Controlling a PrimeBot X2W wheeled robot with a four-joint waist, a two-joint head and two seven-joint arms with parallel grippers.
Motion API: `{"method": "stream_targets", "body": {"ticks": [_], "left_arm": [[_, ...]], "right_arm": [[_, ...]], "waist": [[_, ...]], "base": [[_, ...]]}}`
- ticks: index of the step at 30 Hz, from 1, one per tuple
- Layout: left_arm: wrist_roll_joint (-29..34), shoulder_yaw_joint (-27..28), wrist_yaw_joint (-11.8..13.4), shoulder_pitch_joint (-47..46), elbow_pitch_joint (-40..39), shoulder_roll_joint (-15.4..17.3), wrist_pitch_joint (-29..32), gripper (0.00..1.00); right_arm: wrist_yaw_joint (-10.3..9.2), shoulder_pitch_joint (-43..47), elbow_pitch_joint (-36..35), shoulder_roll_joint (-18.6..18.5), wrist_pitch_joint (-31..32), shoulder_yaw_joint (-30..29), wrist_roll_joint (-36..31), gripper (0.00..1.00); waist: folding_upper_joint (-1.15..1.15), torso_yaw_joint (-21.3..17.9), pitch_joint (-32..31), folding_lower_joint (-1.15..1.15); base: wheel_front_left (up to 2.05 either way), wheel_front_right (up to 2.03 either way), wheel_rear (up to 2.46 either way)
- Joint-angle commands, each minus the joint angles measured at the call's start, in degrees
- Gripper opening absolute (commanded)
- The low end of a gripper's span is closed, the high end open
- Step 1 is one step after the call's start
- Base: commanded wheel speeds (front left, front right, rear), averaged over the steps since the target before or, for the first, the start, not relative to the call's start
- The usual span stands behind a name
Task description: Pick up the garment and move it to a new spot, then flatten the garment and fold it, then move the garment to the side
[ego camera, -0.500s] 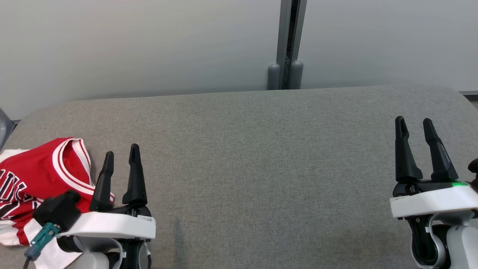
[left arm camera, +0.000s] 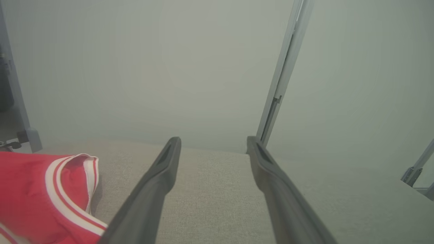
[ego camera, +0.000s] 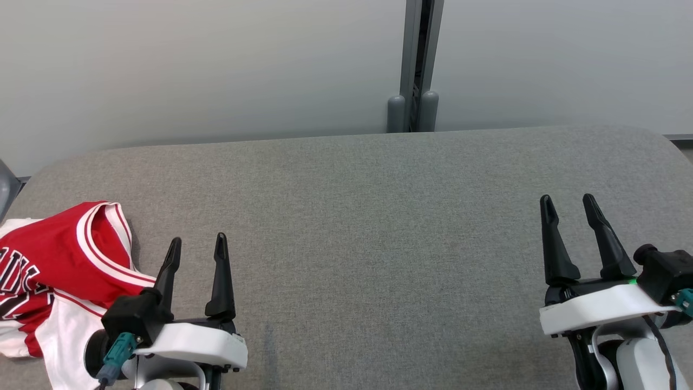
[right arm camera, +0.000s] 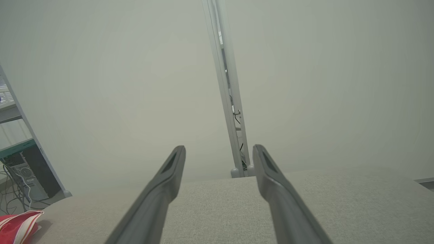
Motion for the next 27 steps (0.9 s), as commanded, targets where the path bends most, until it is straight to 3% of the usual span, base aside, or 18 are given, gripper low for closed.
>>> {"method": "stream_targets", "body": {"ticks": [1, 11, 27], "left_arm": [[1.78, -0.62, 1.13, 0.01, -0.42, 0.88, -0.55, 1.00], [4.47, -3.57, 3.42, 0.46, -0.76, 1.99, -1.65, 1.00], [10.11, -1.55, 2.02, 1.88, -2.01, 0.01, -3.47, 1.00]], "right_arm": [[0.07, -0.65, -0.08, -0.55, -0.78, 0.20, -1.85, 1.00], [0.08, -1.03, 0.85, -0.64, -2.06, 0.86, -5.16, 1.00], [0.10, -1.87, 3.34, -0.76, -4.20, 2.02, -10.15, 1.00]], "waist": [[0.00, 0.02, 0.02, 0.00], [0.00, 0.09, 0.08, 0.00], [0.00, 0.02, 0.18, 0.00]], "base": [[0.00, 0.00, 0.00], [0.00, 0.00, 0.00], [0.00, 0.00, 0.00]]}}
